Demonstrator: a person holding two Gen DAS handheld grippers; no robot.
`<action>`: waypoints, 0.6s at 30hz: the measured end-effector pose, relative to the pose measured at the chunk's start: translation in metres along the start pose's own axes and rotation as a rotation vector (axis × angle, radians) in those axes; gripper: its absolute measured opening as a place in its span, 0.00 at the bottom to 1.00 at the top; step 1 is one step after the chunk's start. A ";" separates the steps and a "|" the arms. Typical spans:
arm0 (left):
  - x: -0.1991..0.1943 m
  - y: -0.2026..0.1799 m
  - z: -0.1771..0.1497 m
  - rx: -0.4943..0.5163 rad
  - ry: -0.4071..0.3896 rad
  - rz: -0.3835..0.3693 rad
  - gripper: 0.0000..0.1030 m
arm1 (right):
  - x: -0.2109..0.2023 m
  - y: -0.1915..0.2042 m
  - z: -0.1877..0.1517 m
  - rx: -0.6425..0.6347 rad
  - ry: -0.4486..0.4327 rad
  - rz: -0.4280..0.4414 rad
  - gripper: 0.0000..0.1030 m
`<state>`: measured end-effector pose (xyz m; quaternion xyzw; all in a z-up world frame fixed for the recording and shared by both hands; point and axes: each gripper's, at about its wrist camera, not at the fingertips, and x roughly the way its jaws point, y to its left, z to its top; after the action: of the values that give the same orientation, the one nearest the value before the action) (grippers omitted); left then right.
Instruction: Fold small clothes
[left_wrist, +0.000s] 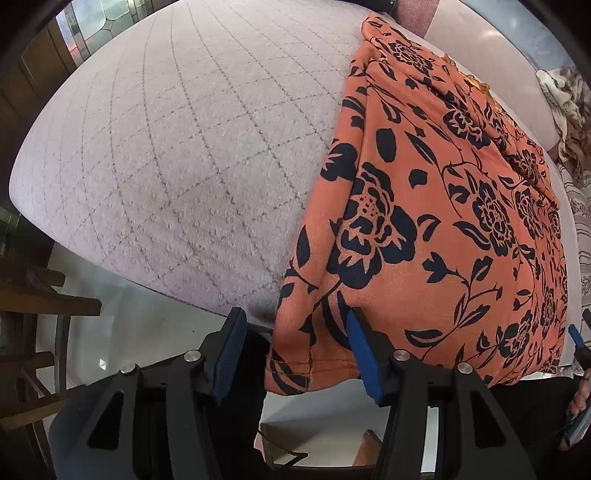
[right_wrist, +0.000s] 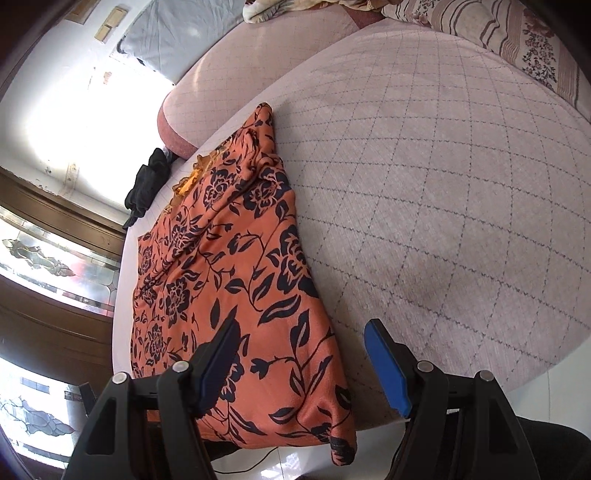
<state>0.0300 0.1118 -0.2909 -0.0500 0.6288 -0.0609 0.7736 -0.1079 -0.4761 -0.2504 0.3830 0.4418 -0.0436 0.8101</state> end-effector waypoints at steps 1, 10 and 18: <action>0.001 0.002 -0.001 -0.018 0.009 -0.026 0.56 | 0.001 -0.002 -0.002 -0.001 0.013 -0.006 0.72; 0.000 0.002 -0.001 -0.033 0.044 -0.097 0.15 | 0.013 -0.017 -0.027 -0.004 0.121 -0.046 0.72; 0.009 0.004 0.005 -0.070 0.082 -0.119 0.24 | 0.030 0.015 -0.060 -0.186 0.157 -0.190 0.37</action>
<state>0.0367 0.1142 -0.2991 -0.1117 0.6577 -0.0868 0.7399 -0.1240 -0.4176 -0.2832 0.2651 0.5400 -0.0488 0.7973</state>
